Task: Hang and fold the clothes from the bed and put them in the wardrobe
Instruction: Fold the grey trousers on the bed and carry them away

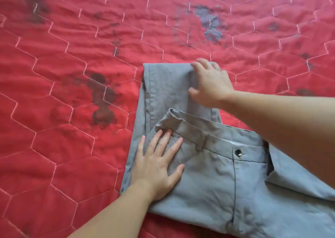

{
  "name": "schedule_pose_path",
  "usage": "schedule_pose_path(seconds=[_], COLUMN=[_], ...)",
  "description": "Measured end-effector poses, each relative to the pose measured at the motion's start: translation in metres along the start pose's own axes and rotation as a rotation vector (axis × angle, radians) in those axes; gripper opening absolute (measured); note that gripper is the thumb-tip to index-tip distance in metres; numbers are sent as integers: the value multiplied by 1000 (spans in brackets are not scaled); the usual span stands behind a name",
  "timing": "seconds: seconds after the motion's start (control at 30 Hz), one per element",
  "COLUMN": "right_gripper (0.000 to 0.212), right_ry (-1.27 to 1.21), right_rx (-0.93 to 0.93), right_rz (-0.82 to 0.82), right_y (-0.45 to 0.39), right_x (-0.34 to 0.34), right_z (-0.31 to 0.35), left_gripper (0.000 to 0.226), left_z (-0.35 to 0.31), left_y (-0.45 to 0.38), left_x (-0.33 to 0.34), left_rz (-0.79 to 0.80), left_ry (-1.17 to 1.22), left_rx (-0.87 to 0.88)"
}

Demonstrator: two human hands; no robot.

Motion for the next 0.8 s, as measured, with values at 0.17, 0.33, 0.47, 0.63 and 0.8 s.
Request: schedule_pose_path(seconds=[0.17, 0.33, 0.47, 0.63, 0.8], right_gripper=[67, 18, 30, 37, 34], right_ry=[58, 6, -50, -140, -225], right_rx=[164, 70, -162, -249, -253], right_rz=[189, 279, 60, -18, 99], right_y=[-60, -60, -35, 50, 129], right_x=[22, -1, -39, -76, -48], right_z=[8, 13, 23, 40, 57], left_gripper=[67, 68, 68, 68, 33], left_z=[2, 3, 3, 9, 55], left_y=[1, 1, 2, -2, 13], left_x=[2, 4, 2, -21, -82], left_rz=[-52, -36, -15, -5, -442], left_ry=[15, 33, 65, 335, 533], left_rx=[28, 7, -2, -143, -467])
Point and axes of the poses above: each hand's wrist, its own y-axis away from the middle knuckle, its own x-axis out of the palm, z = x × y, the point moved 5 cm from there along -y, towards the middle knuckle, and after that the axes turned 14 degrees about -z, right-handed, at the moved point
